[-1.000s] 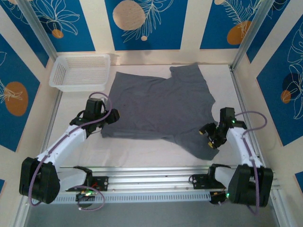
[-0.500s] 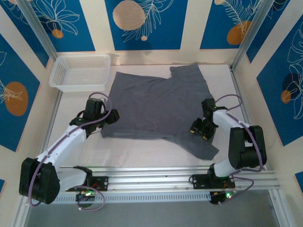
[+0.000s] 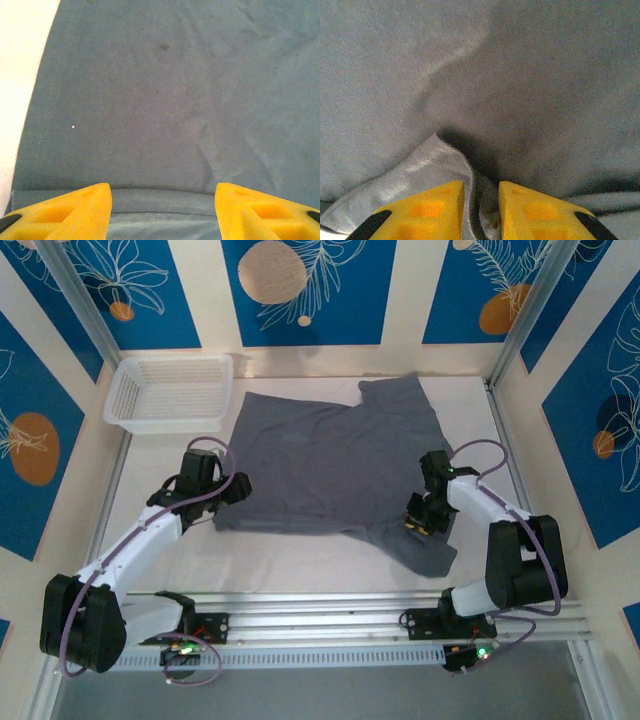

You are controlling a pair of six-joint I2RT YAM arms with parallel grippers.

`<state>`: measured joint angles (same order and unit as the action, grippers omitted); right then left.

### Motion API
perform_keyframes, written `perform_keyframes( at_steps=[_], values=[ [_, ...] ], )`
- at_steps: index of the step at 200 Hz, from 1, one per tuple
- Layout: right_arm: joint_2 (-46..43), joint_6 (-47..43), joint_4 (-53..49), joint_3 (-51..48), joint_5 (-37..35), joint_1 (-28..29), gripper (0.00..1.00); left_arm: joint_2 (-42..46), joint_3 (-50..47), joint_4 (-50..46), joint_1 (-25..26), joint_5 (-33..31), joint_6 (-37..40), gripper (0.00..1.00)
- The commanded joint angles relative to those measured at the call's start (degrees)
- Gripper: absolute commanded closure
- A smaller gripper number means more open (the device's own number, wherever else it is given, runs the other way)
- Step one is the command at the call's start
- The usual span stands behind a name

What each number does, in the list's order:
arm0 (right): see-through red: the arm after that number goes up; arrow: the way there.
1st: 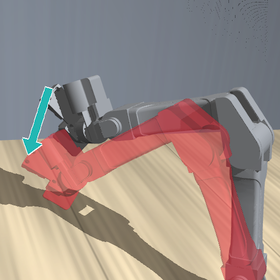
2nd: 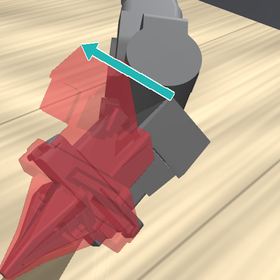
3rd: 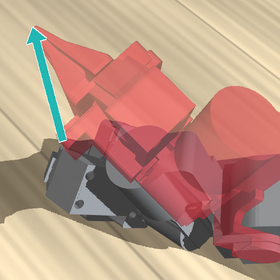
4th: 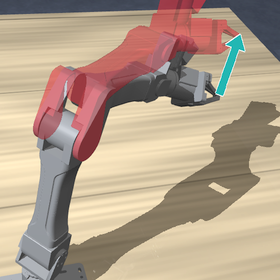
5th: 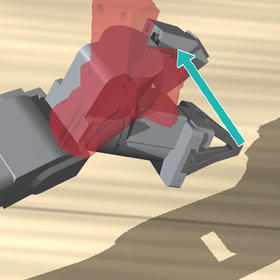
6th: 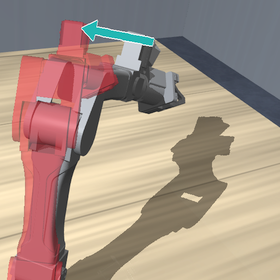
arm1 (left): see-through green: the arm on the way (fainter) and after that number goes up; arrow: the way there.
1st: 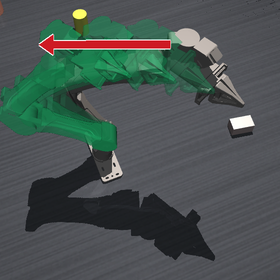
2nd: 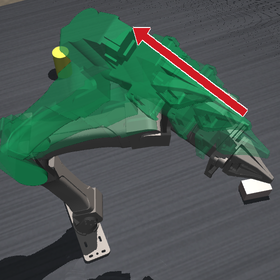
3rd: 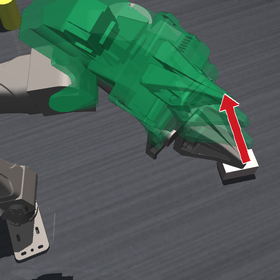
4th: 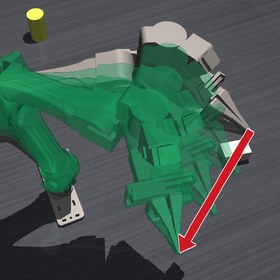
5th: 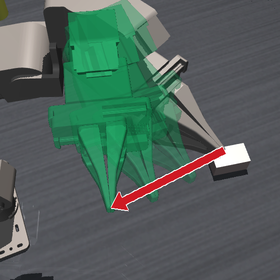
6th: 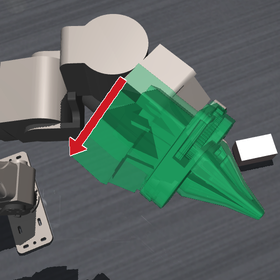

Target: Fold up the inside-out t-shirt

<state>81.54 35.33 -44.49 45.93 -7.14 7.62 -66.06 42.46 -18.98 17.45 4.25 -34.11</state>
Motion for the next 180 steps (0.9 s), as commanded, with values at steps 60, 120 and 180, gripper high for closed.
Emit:
perform_keyframes(
  at_steps=[60,120,180],
  values=[
    [3.09,0.22,-4.61,0.57,-1.69,2.2,0.63,1.11,-0.92,-0.8,0.46,-1.18,-0.45,0.43],
    [-0.99,2.61,-8.25,1.03,-6.17,3.17,0.73,1.02,-1.13,-0.94,0.46,-1.05,-0.71,0.43],
    [-5.41,4.51,-10.36,1.26,-1.24,7.83,0.94,1.26,-1.27,-0.8,0.47,-1.02,-1.13,0.43]
  ],
)
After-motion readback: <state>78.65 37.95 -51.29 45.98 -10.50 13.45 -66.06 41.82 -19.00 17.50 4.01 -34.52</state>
